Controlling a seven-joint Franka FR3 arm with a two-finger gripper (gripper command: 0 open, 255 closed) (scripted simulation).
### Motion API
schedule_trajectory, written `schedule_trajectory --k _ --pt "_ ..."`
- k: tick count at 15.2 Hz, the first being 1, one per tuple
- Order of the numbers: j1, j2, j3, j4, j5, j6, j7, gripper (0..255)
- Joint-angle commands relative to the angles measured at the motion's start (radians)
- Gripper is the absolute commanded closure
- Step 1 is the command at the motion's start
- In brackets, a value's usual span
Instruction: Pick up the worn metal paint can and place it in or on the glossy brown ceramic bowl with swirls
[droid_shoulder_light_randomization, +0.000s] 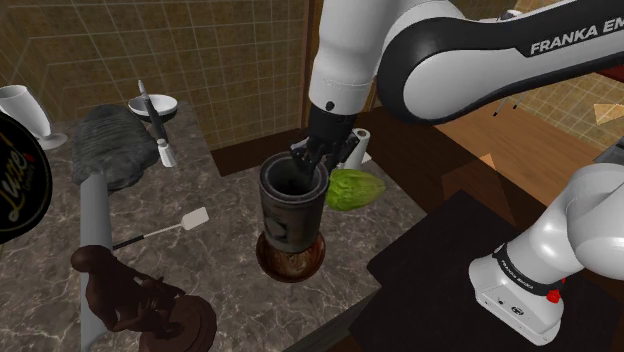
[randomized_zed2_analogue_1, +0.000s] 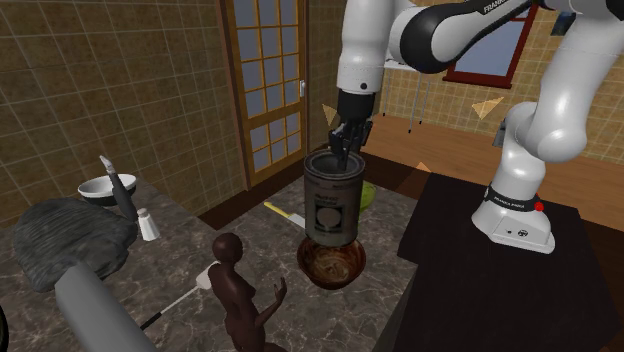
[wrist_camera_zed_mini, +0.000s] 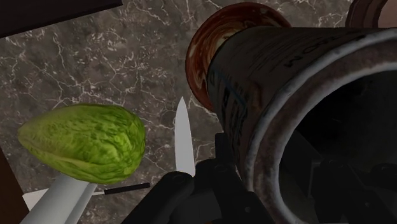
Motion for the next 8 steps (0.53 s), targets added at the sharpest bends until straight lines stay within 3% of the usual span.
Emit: schedule_trajectory --k 1,8 --pt "0.001 0.006 0.002 -0.019 -0.002 0.030 0.002 255" --pt "0.002 0.045 0.008 -0.078 -0.019 0.124 0.013 255"
